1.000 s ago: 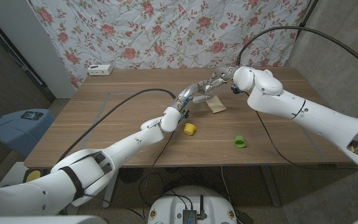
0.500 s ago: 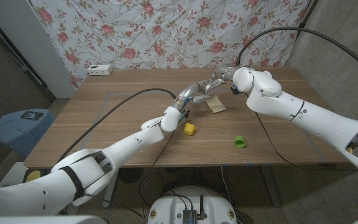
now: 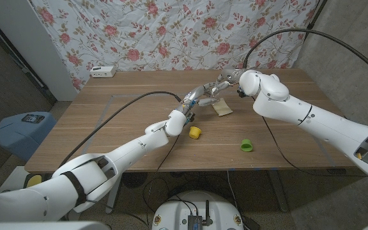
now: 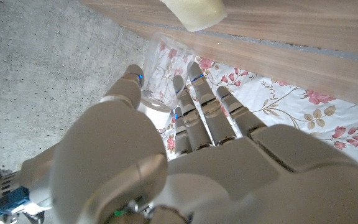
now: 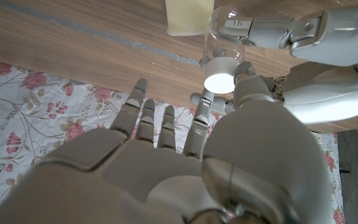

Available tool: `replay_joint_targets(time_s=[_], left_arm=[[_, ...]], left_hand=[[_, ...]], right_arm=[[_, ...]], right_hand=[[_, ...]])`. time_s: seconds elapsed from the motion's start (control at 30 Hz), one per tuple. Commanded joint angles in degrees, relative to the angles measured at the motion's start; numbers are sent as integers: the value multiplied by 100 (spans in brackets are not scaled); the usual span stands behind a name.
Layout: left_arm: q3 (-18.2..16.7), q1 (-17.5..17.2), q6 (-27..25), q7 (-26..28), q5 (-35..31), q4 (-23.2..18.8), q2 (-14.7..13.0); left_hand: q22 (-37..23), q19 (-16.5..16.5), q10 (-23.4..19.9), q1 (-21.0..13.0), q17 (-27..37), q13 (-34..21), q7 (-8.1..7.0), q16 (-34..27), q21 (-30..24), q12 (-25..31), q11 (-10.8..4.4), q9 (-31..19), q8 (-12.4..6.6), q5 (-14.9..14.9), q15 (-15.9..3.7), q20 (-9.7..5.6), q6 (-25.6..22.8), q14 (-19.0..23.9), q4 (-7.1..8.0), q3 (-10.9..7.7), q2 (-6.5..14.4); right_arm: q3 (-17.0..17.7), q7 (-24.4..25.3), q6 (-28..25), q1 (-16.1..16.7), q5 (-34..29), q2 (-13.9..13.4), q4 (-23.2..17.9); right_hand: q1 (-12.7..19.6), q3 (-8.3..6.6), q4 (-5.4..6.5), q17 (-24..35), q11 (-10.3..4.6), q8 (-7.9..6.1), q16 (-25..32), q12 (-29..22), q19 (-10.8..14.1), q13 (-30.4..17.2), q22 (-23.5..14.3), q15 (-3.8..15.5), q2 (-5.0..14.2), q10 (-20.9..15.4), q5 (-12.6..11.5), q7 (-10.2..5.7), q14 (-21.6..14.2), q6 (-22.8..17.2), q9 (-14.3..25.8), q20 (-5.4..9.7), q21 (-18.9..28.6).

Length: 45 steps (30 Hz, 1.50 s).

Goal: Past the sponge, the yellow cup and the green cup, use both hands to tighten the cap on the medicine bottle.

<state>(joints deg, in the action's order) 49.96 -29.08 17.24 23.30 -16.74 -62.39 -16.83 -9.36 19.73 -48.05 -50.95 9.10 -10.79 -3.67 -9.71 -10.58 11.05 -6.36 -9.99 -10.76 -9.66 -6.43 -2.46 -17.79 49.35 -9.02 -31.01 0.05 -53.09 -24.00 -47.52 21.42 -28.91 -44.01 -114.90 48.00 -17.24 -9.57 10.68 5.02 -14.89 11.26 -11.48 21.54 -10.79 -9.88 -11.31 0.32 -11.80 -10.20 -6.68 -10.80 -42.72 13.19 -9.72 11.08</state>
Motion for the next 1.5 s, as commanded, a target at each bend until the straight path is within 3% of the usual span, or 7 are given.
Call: replay_joint_targets(time_s=[0.03, 0.87, 1.5], left_arm=[[-4, -26, -50, 0, -15, -50, -6], [-21, -75, -130, 14, -28, -152, -22], [-19, -71, -37, 33, -38, -120, -22]], left_hand=[[-12, -20, -283, -6, 7, -18, -20, -22, -2, 19, -264, -18, 1, -41, -454, -273, -30, 48, 30, -21, 43], [-12, -24, -279, 2, 7, -18, -20, -23, -1, 18, -247, -18, 0, -42, -450, -271, -35, 54, 34, -24, 47], [-12, -23, -288, 2, 5, -18, -23, -19, -1, 21, -258, -18, 3, -42, -458, -273, -31, 45, 30, -23, 40]], right_arm=[[34, 137, -27, 79, -30, 16, 9], [160, 548, 23, 300, -21, 57, 46], [165, 738, -93, 345, 10, 127, 47]], right_hand=[[58, -45, 30, 7, -1, -65, 50, -35, 78, -30, -10, 32, 10, -89, -37, -8, -56, -120, 11, 34, 59], [41, -8, 97, 12, -141, -257, 111, -96, 274, -27, -16, 182, 20, -452, -18, 50, -335, -735, 8, 97, 97], [-128, 68, 181, 22, -96, -332, 122, -106, 357, -25, -20, 186, 26, -634, -11, 173, -444, -1004, 5, 107, 102]])
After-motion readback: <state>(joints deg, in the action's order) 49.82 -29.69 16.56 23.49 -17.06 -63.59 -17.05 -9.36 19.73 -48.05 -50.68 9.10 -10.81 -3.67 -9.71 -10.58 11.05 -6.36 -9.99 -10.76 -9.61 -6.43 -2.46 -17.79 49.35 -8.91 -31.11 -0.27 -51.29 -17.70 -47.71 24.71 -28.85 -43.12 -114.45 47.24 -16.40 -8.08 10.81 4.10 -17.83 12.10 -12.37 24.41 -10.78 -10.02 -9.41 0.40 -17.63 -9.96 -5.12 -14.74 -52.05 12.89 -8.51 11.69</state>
